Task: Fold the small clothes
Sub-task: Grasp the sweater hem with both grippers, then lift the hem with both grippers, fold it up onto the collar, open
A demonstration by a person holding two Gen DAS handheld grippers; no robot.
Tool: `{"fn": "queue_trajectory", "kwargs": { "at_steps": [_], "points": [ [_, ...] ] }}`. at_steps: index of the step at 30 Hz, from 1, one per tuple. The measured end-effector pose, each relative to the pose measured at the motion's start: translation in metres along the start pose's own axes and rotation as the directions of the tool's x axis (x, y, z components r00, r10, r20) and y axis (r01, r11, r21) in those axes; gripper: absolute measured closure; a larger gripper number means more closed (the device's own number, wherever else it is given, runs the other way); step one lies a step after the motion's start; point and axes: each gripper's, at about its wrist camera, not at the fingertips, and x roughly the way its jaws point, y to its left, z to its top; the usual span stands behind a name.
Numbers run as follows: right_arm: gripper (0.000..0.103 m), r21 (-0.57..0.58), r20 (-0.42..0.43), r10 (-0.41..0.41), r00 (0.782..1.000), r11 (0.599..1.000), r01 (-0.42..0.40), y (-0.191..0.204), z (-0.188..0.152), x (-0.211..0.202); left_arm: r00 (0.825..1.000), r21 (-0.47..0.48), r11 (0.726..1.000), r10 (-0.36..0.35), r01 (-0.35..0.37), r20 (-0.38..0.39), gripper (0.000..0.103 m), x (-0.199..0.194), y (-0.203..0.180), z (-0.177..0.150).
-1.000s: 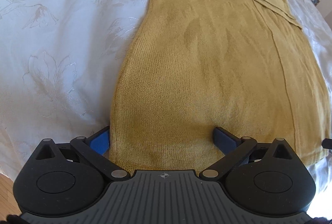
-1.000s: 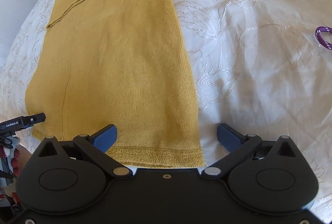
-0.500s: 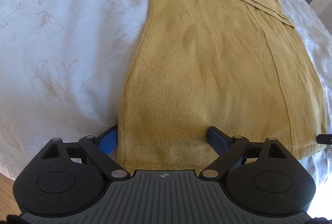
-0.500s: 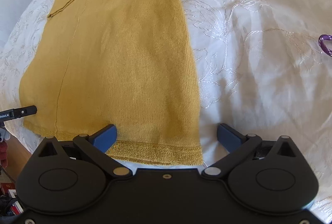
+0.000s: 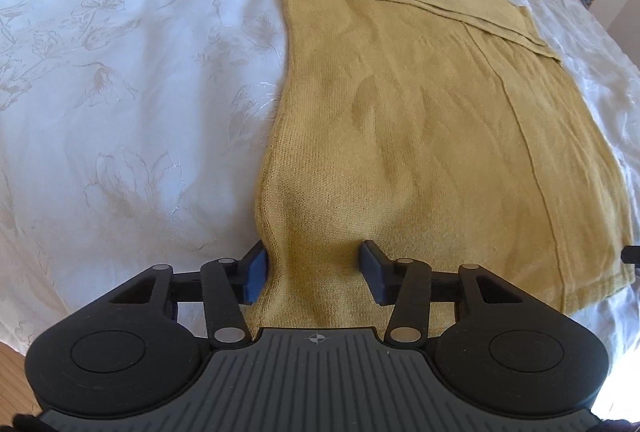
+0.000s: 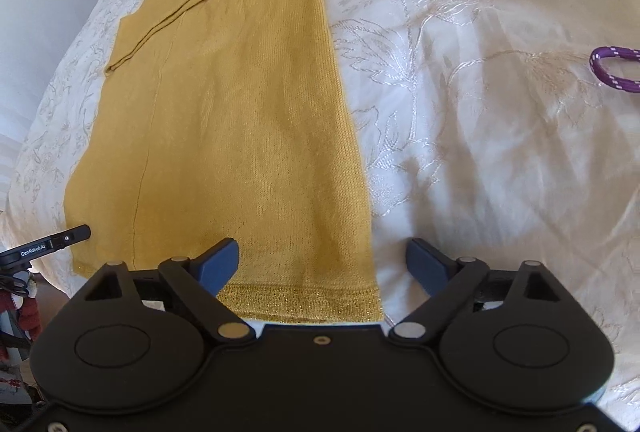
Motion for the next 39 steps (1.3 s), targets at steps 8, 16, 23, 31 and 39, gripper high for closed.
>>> {"fn": "queue_trajectory", "kwargs": {
  "at_steps": [8,16,23,31,39],
  "points": [
    [0.087,0.028,-0.04,0.075,0.996,0.997,-0.074,-0.008,-0.003,-0.004,1.0,0.026,1.0,-0.008,0.009,-0.016,0.084,0.001,-0.007,0.001],
    [0.089,0.034,0.018,0.185,0.983,0.982,-0.185,0.017,0.006,-0.02,0.997,-0.026,0.997,-0.069,0.07,0.034,0.096,-0.023,-0.002,0.011],
    [0.089,0.072,0.133,0.247,0.96,0.963,-0.258,0.027,0.039,-0.042,0.983,-0.074,0.987,-0.131,0.142,0.132,0.096,-0.049,-0.001,0.044],
    [0.089,0.121,0.27,0.261,0.927,0.946,-0.302,0.043,0.096,-0.045,0.961,-0.091,0.975,-0.181,0.203,0.21,0.096,-0.051,0.007,0.108],
    [0.089,0.16,0.397,0.224,0.89,0.938,-0.307,0.054,0.162,-0.033,0.945,-0.07,0.967,-0.224,0.246,0.24,0.096,-0.028,0.021,0.178]
  ]
}}
